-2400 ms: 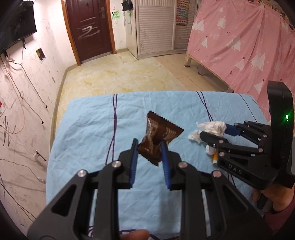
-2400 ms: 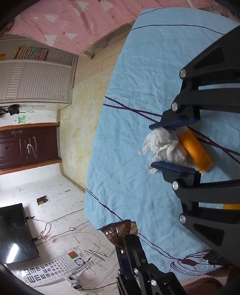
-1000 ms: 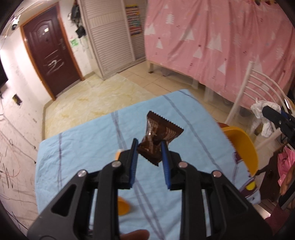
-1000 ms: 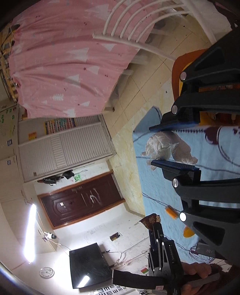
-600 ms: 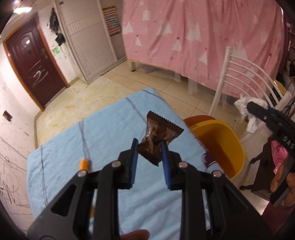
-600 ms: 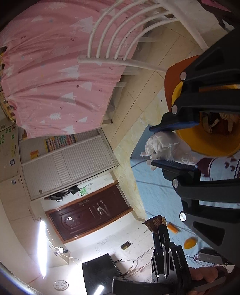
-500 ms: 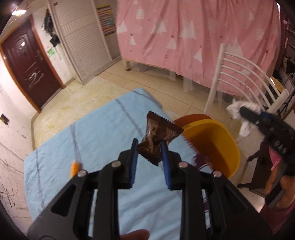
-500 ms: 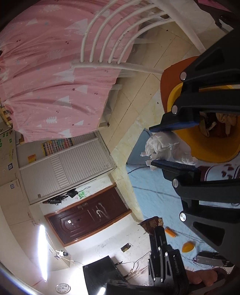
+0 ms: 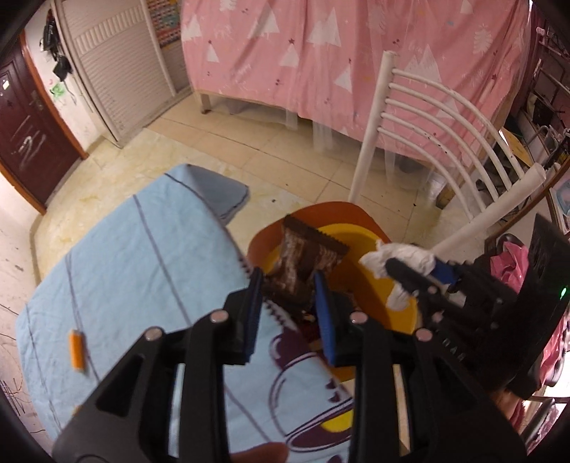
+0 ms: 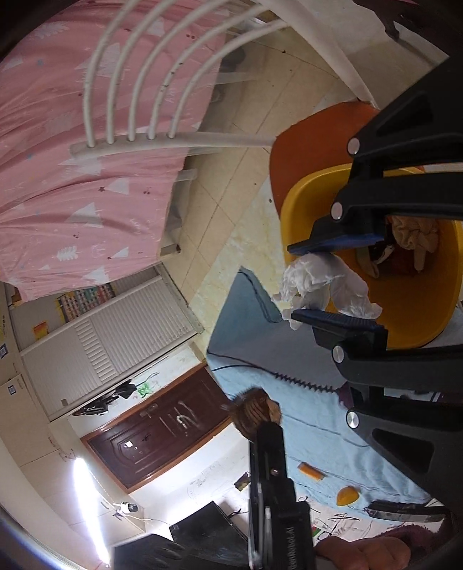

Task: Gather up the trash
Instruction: 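Carry wrapper and tissue to the yellow bin and open both tools, then move both open tools back over the orange cup and thread spool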

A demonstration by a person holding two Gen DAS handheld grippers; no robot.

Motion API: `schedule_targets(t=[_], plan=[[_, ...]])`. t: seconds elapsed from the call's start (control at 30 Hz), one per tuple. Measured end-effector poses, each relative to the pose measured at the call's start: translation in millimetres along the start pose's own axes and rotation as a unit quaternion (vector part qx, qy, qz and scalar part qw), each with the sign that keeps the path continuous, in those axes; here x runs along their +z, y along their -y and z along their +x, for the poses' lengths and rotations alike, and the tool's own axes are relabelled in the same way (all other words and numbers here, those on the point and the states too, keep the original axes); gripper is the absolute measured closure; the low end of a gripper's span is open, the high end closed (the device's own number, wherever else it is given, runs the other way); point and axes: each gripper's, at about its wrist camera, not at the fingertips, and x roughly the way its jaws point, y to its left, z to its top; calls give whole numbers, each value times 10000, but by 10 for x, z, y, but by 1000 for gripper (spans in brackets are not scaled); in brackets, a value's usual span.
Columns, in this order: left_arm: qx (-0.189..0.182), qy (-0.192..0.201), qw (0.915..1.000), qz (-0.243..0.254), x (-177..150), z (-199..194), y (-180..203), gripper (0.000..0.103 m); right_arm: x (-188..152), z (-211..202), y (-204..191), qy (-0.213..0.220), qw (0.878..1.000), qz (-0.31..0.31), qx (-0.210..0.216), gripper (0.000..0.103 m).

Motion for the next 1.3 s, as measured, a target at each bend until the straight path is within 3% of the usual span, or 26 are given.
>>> schedule_targets(t=[0.1, 0.27, 0.7, 1.0, 1.13, 1.3], plan=[[-86, -96, 9999, 20, 32, 83, 81, 67, -66, 17, 18, -59, 10000, 45, 14, 74], [-102, -138, 9998, 58, 50, 117, 150, 59, -85, 16, 27, -77, 9999, 85, -10, 54], [-94, 182, 9995, -245, 4, -231, -178, 59, 49, -20, -181, -36, 9999, -96, 2, 46], [159, 546, 9967, -571, -213, -683, -812, 59, 245, 3, -866, 33, 9969, -737, 266, 36], [375, 660, 9941, -780, -362, -874, -1191, 50, 300, 98, -1252, -4, 9936, -1007, 512, 33], [655, 759, 9900, -991, -591, -1078, -1643, 49, 308, 280, -1739, -184, 9878, -1356, 736, 30]])
